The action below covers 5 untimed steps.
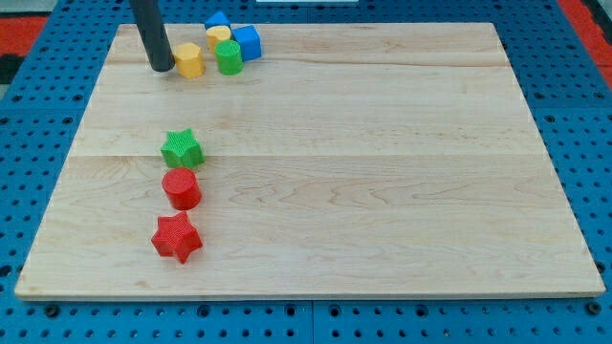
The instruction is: Push the green star to the top left
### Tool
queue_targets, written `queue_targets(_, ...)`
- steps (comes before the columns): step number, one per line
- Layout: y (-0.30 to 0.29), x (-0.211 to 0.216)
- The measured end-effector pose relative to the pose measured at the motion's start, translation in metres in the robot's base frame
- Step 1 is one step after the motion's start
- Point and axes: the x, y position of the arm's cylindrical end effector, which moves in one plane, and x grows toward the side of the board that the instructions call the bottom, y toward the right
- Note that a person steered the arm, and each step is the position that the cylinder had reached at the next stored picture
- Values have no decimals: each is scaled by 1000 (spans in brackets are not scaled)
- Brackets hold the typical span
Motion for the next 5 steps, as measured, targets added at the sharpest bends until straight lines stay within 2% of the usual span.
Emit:
queue_targets(2, 31, -6)
queue_targets(3, 11, -6)
queue_targets(4, -27, 2)
queue_targets(5, -3, 36)
